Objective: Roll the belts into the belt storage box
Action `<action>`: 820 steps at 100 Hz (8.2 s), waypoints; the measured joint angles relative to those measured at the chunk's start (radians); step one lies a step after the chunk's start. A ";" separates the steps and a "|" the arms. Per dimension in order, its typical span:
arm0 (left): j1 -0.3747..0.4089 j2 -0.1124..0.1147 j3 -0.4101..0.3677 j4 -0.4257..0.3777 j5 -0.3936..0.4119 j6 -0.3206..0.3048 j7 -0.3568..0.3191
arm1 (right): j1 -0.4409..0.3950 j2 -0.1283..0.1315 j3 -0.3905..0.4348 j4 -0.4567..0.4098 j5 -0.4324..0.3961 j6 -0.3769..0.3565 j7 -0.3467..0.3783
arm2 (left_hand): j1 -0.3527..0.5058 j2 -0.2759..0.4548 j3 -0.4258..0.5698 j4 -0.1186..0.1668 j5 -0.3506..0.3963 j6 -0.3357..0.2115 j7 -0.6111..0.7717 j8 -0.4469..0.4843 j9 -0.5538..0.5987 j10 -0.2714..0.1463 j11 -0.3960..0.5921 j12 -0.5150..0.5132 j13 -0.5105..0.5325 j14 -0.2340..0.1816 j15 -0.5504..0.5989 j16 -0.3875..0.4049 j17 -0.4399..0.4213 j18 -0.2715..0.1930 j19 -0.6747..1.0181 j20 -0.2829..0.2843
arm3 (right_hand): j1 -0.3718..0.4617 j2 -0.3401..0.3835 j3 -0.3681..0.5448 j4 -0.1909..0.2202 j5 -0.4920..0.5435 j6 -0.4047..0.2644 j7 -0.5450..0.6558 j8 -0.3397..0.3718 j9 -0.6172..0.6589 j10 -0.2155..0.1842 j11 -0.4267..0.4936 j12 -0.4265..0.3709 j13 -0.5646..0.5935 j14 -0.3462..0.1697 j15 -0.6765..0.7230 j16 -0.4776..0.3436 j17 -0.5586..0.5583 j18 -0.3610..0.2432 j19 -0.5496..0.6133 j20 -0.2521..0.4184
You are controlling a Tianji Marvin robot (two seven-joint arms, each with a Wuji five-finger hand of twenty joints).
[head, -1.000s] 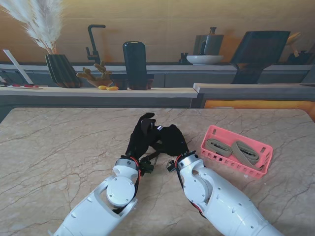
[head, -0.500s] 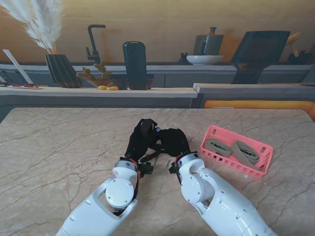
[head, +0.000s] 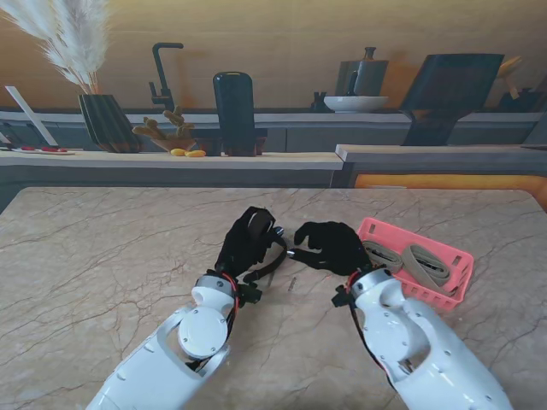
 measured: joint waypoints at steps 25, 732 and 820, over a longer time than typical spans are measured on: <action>-0.065 0.008 0.042 0.123 0.223 -0.093 0.071 | -0.037 0.009 0.024 -0.048 0.087 0.053 0.004 | -0.267 -0.158 0.409 0.000 -0.033 0.066 -0.357 -0.204 0.010 -0.044 0.032 0.007 0.019 -0.063 0.076 0.000 0.047 -0.030 0.020 -0.023 | -0.152 0.082 -0.161 0.003 -0.002 0.083 -0.089 -0.008 -0.022 0.028 -0.052 0.000 -0.021 0.021 -0.027 0.016 0.000 0.034 -0.056 0.069; -0.055 0.018 0.031 0.109 0.280 -0.113 0.095 | 0.111 -0.021 -0.048 0.041 0.490 0.362 0.260 | -0.018 0.030 -0.112 -0.007 0.200 -0.063 -0.190 -0.269 0.034 0.045 -0.103 -0.106 -0.259 0.131 -0.267 -0.015 -0.386 -0.016 -0.349 0.061 | 0.144 -0.071 0.099 -0.013 -0.094 0.102 -0.132 -0.028 -0.151 0.096 -0.015 -0.020 0.094 0.024 0.107 0.054 0.088 -0.024 0.137 0.159; -0.197 0.115 0.190 0.172 0.626 0.130 0.030 | 0.210 -0.017 -0.227 0.090 0.173 0.273 0.068 | -0.144 -0.066 0.318 -0.007 0.236 0.079 -0.457 -0.319 0.167 0.043 0.109 -0.029 -0.107 0.132 -0.043 0.027 -0.308 0.066 -0.196 0.148 | -0.231 0.080 -0.191 0.013 0.179 0.222 -0.120 0.042 0.218 0.111 0.012 -0.076 0.375 0.112 0.039 0.006 0.304 0.146 0.197 0.144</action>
